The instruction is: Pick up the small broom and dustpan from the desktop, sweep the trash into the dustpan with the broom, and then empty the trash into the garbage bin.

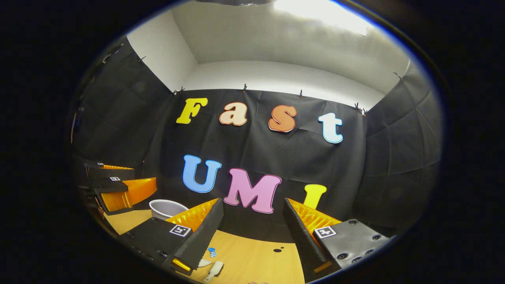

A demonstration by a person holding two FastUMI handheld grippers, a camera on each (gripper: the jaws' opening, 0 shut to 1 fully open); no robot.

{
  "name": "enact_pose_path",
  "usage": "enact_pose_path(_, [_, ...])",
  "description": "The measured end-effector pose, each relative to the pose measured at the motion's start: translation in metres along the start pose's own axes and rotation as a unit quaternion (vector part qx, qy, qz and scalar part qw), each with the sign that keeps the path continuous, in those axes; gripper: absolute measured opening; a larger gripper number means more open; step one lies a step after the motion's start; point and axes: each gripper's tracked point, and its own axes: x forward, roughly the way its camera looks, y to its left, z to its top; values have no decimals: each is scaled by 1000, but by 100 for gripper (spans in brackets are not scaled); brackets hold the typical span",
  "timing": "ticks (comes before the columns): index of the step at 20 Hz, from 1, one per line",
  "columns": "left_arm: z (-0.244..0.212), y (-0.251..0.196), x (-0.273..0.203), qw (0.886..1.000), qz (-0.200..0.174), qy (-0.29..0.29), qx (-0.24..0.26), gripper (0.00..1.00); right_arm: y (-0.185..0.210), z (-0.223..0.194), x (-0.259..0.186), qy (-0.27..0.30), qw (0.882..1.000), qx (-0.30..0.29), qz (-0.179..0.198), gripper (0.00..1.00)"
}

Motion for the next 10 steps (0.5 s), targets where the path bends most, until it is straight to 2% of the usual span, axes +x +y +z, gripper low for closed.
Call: enact_pose_path(10, [-1, -9, 2, 1000, -14, 0, 6, 78, -5, -3, -1, 8, 1000, 1, -9, 97])
